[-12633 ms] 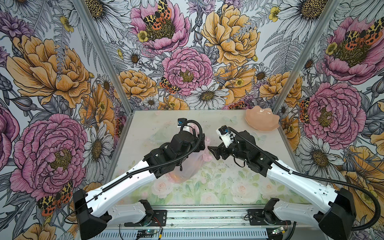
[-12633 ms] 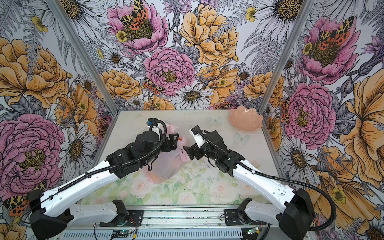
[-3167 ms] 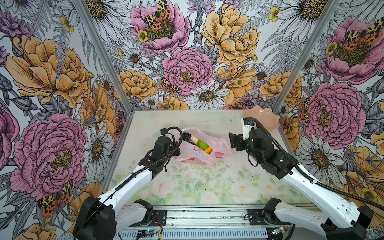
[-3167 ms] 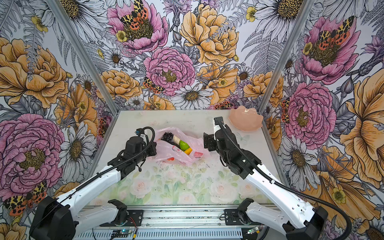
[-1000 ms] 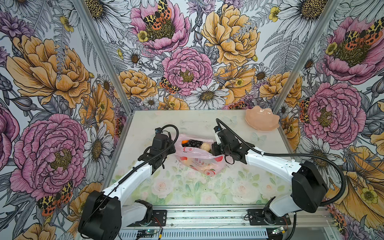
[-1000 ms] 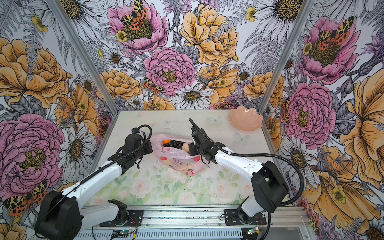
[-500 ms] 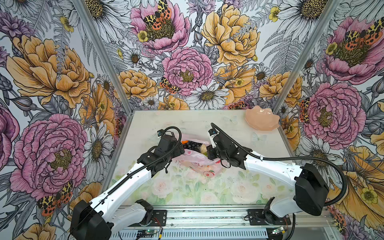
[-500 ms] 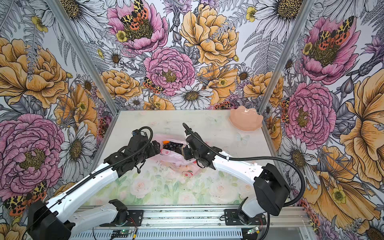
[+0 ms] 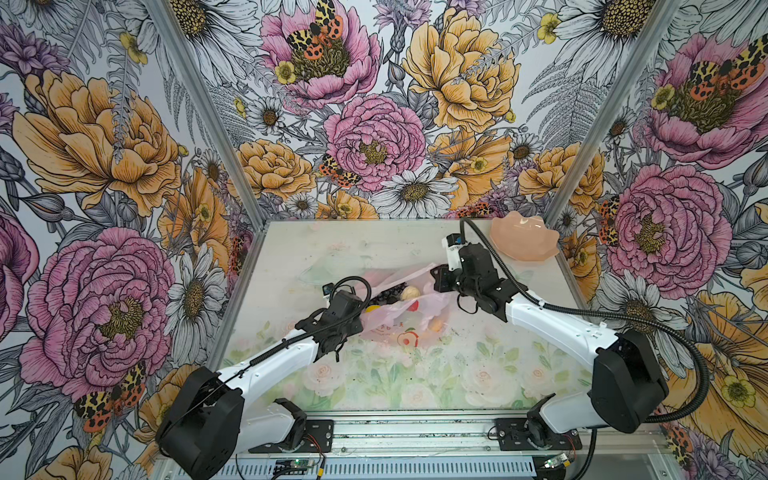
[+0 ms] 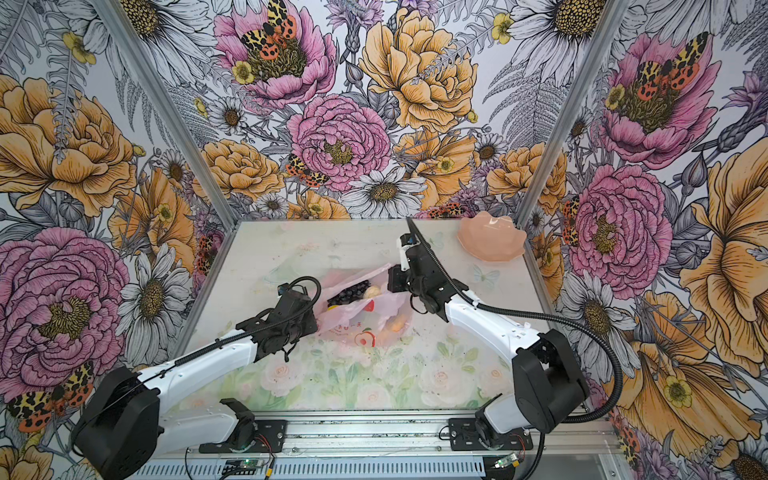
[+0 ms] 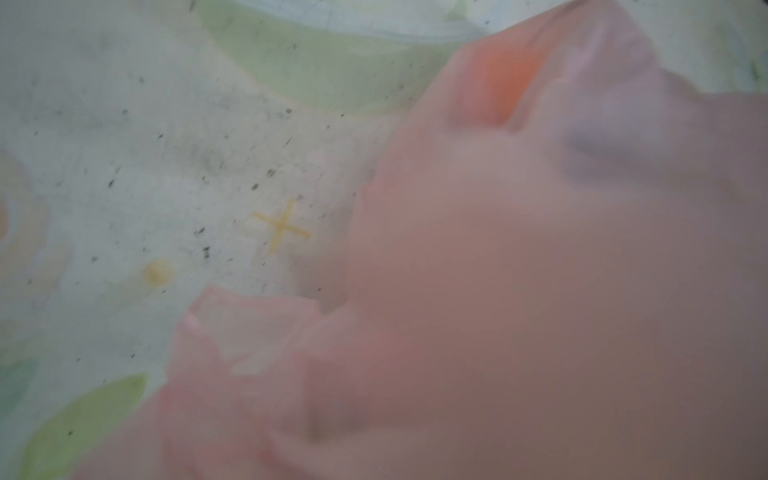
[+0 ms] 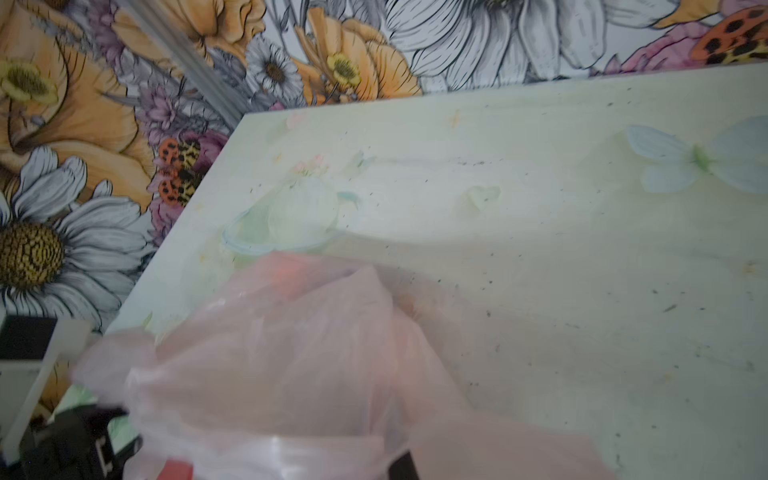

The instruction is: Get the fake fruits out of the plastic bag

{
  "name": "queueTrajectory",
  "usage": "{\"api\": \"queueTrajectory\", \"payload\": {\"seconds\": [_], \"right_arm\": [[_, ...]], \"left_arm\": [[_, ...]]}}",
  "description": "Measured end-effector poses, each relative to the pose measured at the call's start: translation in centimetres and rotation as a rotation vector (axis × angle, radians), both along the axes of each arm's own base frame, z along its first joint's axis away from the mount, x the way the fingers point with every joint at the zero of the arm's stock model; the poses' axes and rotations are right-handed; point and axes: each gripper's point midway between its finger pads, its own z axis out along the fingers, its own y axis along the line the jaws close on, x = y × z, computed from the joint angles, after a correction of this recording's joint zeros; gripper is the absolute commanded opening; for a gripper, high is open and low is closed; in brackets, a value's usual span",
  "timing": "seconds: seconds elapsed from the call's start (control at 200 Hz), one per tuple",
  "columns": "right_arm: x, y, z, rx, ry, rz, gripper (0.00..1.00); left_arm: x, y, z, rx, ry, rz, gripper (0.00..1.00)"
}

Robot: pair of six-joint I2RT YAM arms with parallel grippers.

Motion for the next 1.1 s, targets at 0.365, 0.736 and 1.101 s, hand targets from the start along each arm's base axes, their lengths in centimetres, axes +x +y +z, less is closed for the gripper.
{"api": "queueTrajectory", "payload": {"seconds": [0.365,0.736,1.101], "right_arm": [[6.3,-0.5,-4.3,0.191,0.151,0.001,0.03],[2.1,0.8,4.2,-0.063,-0.065,0.003,0.84],[-5.5,2.9,5.5,-0.354,-0.15,-0.009,0.84]], "left_arm": [[-2.0,-0.6,0.1,-0.122,-0.175,-0.068,0.0],[0.4,-8.8,2.3,-0.08,-0.191,-0.287,0.0],[0.3,-10.0,2.1,-0.064,-0.202,-0.313,0.0]]}}
